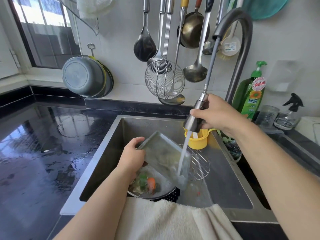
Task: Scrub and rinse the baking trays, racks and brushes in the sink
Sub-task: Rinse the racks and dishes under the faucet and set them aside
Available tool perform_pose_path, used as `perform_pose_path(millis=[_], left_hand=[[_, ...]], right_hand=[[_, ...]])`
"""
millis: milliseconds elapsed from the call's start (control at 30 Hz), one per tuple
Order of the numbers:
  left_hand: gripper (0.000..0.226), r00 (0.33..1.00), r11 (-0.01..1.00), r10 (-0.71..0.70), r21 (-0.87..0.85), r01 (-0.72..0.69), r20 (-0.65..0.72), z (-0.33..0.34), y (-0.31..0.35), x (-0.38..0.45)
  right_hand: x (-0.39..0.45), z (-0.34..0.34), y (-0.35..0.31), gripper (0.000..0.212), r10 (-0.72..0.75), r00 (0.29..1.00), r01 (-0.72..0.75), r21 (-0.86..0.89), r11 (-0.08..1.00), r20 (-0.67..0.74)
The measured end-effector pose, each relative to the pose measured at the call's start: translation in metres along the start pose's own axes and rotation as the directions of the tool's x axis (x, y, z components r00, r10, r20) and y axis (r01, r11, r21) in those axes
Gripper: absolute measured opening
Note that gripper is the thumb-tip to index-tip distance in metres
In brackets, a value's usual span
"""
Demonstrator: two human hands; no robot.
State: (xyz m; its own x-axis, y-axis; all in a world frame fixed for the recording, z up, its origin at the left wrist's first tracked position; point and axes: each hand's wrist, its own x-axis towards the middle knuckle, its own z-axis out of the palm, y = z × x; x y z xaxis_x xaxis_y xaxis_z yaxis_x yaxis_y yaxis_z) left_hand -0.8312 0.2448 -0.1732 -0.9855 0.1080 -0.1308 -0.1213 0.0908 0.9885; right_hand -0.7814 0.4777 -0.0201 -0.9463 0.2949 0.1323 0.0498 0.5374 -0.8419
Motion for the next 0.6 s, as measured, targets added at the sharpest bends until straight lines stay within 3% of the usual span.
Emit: perform_pose_path(millis=[200,300,500,600], left_hand=[[0.042,0.990,0.988,0.091,0.117,-0.104,0.107,-0.001,0.006,-0.011],[0.050,0.964,0.946,0.154,0.249,-0.207,0.217,-0.003,0.004,-0.013],[0.043,0.865,0.703,0.415,0.505,-0.501,0.280,-0.007,0.001,-0.006],[0.017,0.773,0.571,0.570,0.543,-0.616,0.277,-0.008,0.006,-0.004]], right_hand=[[0.012,0.029,-0.012,0.035,0.003,0.998,0.001,0.053,0.999,-0.064],[0.026,0.039,-0.008,0.039,-0.024,0.985,0.013,-0.063,0.998,-0.169],[0.038,0.023,0.008,0.040,-0.068,0.965,-0.020,-0.328,0.944,-0.252],[0.036,0.006,0.014,0.043,-0.079,0.969,-0.030,-0.431,0.902,-0.232]])
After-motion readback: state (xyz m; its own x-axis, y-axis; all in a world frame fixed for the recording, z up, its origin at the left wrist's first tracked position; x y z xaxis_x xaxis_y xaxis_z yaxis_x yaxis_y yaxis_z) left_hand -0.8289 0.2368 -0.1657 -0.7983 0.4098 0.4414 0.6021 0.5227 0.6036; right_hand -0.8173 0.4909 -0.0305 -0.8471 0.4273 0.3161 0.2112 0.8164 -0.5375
